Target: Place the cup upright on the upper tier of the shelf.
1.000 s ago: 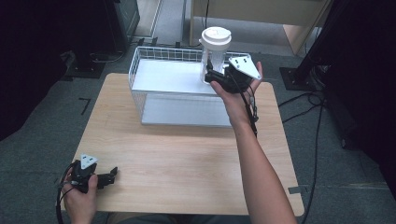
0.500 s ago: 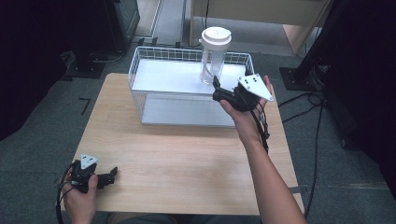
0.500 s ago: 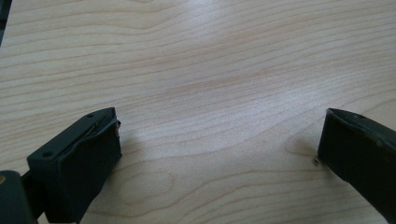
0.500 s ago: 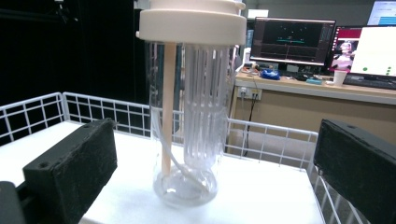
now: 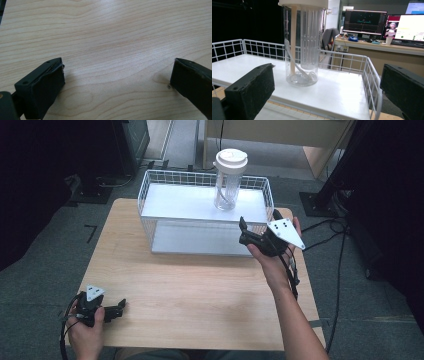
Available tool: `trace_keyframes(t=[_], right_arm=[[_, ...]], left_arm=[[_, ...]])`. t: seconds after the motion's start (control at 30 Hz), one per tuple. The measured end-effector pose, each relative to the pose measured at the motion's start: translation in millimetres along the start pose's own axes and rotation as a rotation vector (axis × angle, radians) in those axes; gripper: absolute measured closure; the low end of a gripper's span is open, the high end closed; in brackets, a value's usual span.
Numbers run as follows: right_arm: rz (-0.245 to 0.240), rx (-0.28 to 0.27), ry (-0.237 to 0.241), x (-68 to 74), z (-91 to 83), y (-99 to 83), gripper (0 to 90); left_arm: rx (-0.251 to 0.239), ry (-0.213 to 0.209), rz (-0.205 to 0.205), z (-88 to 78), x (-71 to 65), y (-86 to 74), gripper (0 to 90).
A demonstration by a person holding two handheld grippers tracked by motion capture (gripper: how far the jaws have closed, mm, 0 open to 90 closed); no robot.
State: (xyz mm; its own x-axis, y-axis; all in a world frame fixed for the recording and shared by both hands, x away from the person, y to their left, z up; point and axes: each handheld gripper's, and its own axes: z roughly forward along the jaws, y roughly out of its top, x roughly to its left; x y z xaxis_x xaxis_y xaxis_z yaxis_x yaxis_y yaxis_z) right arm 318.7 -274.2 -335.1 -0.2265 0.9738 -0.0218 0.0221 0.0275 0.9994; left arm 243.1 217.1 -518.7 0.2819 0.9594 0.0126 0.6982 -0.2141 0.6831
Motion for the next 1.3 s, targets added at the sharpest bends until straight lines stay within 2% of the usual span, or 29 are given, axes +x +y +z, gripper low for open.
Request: trace_keyframes(t=[0.17,0.27,0.4,0.47,0.67,1.03,1.3], right_arm=[[-0.013,-0.002,-0.017,-8.6,-12.2,-9.9,0.0],[0.014,0.003,-0.028,-18.0,-19.1,-16.3,0.0],[0.017,0.011,-0.050,-29.9,-29.8,-24.6,0.0],[0.027,0.017,-0.056,-36.1,-36.0,-29.9,0.0],[0.013,0.055,-0.068,-49.1,-53.2,-49.5,0.0],[0.059,0.084,-0.122,-69.3,-81.8,-79.6,3.3],[0.085,0.111,-0.150,-81.2,-96.0,-96.4,3.4]], left_arm=[[0.000,0.000,0.000,0.0,0.0,0.0,0.0],[0.000,0.000,0.001,0.0,0.1,0.0,0.0],[0.000,0.000,0.001,0.0,0.1,0.0,0.0],[0.000,0.000,0.001,0.0,0.1,0.0,0.0],[-0.002,0.000,-0.003,0.2,-0.3,-0.1,0.0],[0.000,-0.001,-0.001,0.1,-0.1,-0.1,0.0],[0.000,-0.001,-0.001,0.0,-0.2,-0.1,0.0]])
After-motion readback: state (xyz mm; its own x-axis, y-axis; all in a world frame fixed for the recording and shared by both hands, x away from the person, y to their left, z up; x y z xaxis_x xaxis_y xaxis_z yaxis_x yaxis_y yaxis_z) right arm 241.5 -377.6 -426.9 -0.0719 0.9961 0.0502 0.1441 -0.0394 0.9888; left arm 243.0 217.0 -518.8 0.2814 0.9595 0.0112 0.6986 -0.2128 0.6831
